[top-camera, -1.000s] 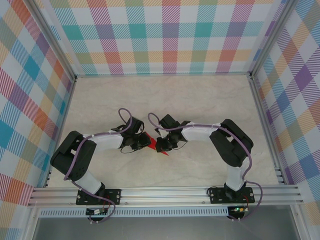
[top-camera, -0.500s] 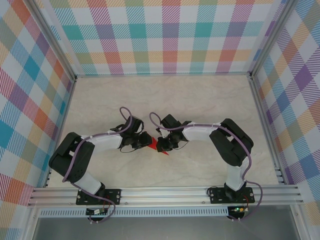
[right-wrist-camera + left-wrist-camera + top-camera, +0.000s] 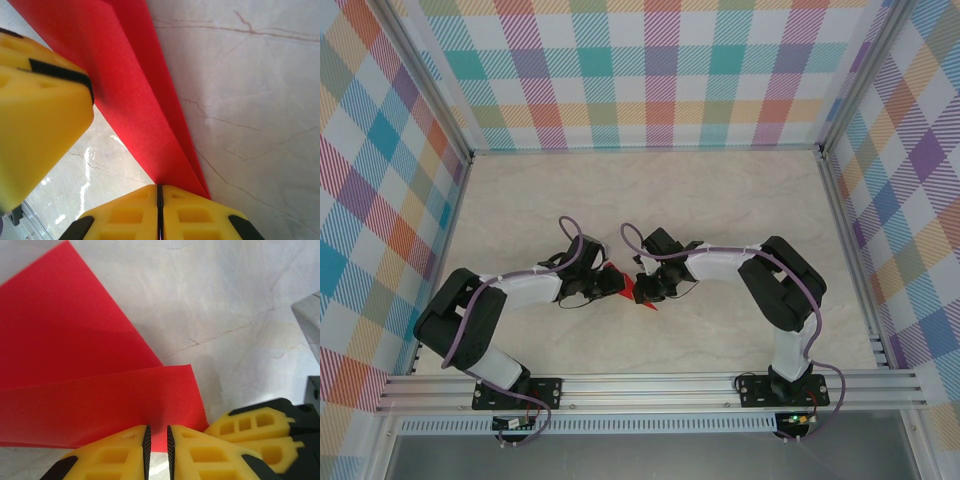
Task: Fold a paper plane with a square sheet of paper (pick it up from the middle)
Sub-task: Fold the wing for the fifth time at the center of the table.
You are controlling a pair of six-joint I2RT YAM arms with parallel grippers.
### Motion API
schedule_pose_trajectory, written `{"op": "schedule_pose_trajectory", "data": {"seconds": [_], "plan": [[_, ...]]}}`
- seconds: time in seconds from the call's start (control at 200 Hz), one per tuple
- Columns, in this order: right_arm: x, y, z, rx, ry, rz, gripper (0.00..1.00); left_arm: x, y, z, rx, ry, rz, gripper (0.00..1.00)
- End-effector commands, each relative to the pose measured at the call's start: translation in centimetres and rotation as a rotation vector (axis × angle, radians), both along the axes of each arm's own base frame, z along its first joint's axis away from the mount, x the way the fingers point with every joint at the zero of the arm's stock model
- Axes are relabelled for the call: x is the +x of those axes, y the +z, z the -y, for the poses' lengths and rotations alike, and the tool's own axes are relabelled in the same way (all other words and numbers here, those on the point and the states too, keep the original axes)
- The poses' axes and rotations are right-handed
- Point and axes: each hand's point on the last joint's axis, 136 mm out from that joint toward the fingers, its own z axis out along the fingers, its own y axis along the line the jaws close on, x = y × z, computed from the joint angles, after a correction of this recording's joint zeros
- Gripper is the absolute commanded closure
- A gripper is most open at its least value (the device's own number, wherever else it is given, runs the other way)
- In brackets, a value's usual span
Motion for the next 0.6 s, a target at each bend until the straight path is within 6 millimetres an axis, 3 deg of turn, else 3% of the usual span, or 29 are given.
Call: {"op": "schedule_pose_trajectory", "data": {"seconds": [0.0,0.595], "plan": [[-1.8,-4.2,3.3,-0.161,-0.028,-0.085,0.91,0.5,-0.7,-0.6,0.053,0.017,0.022,0.81],[-2.2,-4.9,4.1,-0.193,-0.030,-0.089,0.91,1.7,-1.8,-4.5,0.216,0.180,0.061,0.82]]}}
